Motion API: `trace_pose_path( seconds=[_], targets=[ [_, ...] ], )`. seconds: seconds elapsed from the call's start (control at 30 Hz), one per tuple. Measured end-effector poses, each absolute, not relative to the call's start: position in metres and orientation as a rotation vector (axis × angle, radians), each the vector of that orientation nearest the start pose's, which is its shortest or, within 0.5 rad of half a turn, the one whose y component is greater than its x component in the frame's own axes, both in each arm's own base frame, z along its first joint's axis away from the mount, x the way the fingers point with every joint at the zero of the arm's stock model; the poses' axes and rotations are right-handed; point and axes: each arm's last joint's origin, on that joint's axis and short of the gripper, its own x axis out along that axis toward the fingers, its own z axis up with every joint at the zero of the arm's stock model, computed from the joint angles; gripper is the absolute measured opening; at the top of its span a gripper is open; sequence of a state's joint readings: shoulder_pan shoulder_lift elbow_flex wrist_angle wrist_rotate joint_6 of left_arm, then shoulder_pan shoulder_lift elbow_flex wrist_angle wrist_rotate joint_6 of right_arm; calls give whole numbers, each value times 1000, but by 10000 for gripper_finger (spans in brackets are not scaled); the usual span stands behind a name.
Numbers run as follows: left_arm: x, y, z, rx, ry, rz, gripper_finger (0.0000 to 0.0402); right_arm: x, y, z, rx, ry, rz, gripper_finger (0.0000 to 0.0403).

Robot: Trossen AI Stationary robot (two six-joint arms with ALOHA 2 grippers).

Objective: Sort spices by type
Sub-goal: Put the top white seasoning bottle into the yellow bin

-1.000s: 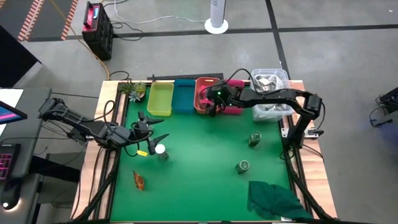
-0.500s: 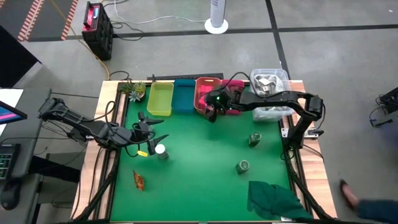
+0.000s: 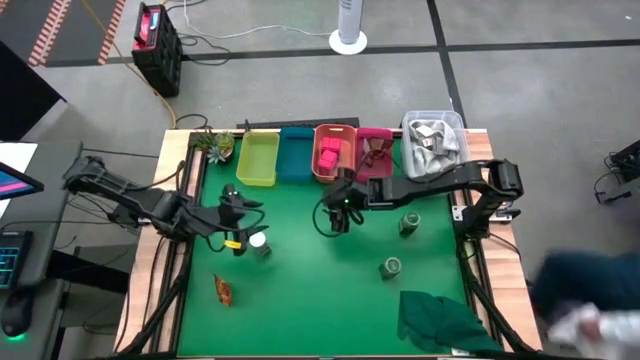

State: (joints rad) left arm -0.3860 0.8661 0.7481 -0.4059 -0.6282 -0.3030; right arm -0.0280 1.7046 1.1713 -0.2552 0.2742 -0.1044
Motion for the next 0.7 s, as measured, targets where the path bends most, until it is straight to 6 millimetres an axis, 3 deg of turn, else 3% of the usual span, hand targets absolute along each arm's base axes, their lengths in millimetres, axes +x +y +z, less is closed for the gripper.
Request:
trace_pose_path(
  seconds=[0.2,0.4,0.7],
  targets=[
    [171,-53,292,6,670,332,282,363,-1,210,-147,697,-228,322],
    [157,-38,291,74,906,453,281,358,22,196,-134,601,-178,322],
    [156,-16,286,220,1130,399,281,361,44,203,-130,514,-121,322]
  ],
)
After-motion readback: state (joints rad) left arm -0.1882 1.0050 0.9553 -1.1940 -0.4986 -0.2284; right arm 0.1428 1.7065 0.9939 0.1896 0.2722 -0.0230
